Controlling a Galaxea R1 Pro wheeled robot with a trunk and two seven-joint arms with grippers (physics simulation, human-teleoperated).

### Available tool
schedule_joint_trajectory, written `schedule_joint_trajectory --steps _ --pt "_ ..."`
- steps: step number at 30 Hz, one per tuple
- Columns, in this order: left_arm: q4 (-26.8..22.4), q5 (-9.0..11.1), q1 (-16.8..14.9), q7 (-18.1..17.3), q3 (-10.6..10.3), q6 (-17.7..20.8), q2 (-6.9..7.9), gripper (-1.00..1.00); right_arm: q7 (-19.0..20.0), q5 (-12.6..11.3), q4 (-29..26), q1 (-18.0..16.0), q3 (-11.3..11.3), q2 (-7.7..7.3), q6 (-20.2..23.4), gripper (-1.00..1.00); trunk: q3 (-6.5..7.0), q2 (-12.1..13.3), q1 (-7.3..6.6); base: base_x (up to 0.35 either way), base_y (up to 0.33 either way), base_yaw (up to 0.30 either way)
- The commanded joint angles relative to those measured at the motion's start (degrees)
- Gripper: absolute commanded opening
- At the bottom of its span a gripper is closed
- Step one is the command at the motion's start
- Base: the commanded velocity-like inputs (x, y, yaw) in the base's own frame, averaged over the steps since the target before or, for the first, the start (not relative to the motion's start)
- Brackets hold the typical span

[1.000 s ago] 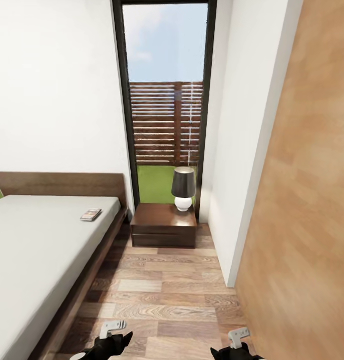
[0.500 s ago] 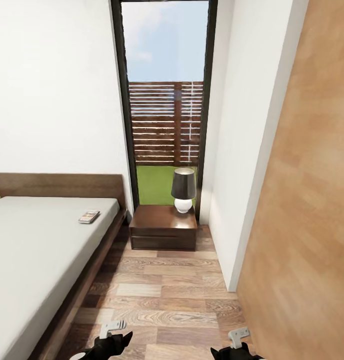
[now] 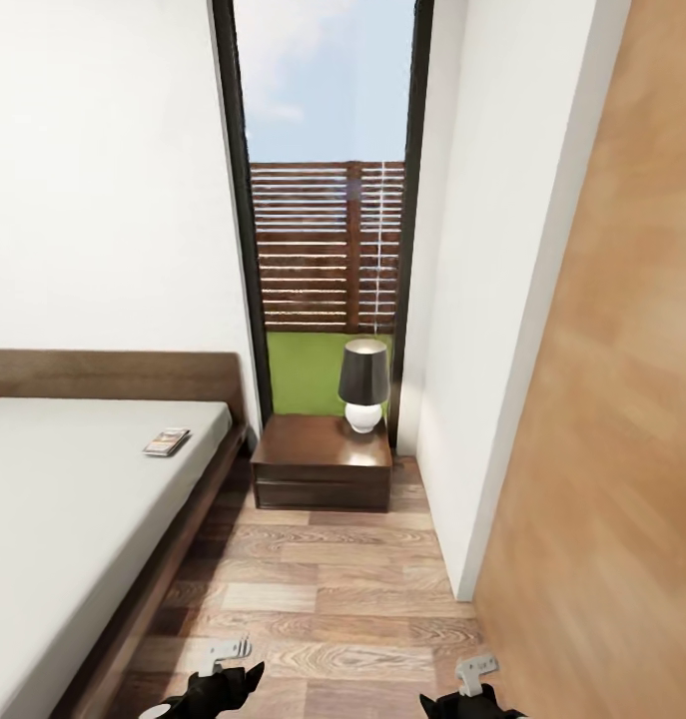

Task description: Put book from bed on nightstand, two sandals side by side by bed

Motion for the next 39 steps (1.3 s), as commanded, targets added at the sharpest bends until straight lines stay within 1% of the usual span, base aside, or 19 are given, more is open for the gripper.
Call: schedule_joint_trajectory --steps 1,12,20,23,39 --pt "0.1 -0.2 -0.1 -0.2 0.4 -0.1 0.01 1.0 0.0 0.4 0.2 -0.1 -0.5 -0.05 -0.3 1.0 -0.08 0.0 0.04 0.301 -0.083 0.0" --pt "0.1 -0.2 -0.1 -0.2 0.4 -0.1 0.01 1.0 0.0 0.4 0.2 -0.1 -0.5 -0.02 -0.3 1.0 -0.08 0.0 0.04 0.28 -0.028 0.0" --pt "0.1 -0.2 -0.1 -0.2 0.4 -0.1 0.01 1.0 0.0 0.4 0.2 -0.1 -0.5 -0.03 -0.3 1.0 -0.08 0.0 0.04 0.071 -0.001 0.0" --pt "0.1 -0.2 -0.1 -0.2 0.4 -0.1 0.01 1.0 0.0 0.4 0.2 -0.1 -0.5 -0.03 -0.3 1.0 -0.08 0.0 0.04 0.201 0.0 0.0" --pt "0.1 -0.2 -0.1 -0.2 0.4 -0.1 0.01 1.0 0.0 0.4 0.2 -0.1 -0.5 -0.02 -0.3 1.0 -0.08 0.0 0.04 0.306 0.0 0.0"
